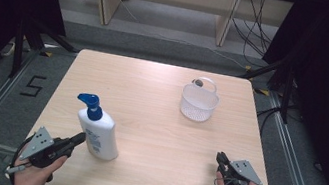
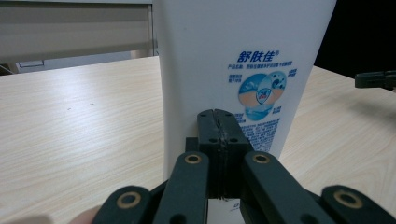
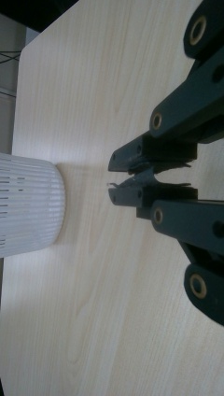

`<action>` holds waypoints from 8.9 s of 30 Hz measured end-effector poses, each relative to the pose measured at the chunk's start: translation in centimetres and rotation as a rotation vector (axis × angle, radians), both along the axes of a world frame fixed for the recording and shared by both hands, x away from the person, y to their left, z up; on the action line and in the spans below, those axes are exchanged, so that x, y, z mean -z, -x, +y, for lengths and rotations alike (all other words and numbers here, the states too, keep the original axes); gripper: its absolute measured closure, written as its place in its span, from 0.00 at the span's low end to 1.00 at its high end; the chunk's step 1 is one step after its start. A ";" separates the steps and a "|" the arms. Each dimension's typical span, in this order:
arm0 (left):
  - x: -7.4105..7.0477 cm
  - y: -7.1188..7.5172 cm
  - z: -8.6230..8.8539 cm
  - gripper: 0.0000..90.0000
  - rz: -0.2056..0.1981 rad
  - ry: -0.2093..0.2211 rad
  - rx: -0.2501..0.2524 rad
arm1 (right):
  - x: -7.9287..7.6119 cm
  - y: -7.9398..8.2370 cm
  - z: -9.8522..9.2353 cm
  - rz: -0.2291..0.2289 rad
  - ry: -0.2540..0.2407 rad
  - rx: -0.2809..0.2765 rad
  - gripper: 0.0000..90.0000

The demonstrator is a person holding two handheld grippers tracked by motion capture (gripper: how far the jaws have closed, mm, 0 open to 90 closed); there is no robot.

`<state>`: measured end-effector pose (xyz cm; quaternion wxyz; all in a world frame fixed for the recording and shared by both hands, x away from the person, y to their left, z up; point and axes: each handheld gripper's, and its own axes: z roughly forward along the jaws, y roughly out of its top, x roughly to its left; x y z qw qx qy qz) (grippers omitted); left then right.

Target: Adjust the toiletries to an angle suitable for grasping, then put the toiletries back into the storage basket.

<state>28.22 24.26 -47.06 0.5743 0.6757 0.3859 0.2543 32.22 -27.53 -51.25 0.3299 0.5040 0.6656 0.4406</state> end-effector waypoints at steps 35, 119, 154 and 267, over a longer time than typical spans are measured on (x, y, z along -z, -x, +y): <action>0.1 -1.7 -5.8 0.96 -0.013 -0.036 0.151 | 0.0 0.0 0.0 0.035 -0.020 0.009 0.85; -8.9 -1.2 -6.9 0.46 -0.195 0.020 -0.246 | -0.1 -2.0 -0.6 -0.039 0.020 0.093 0.43; -10.4 -2.3 -7.4 0.66 -0.158 0.036 -0.284 | 0.0 -2.1 0.1 -0.005 0.002 0.108 0.43; -19.4 -14.9 -24.8 0.66 -0.209 0.123 0.113 | 0.0 -1.5 0.5 -0.022 -0.026 0.118 0.43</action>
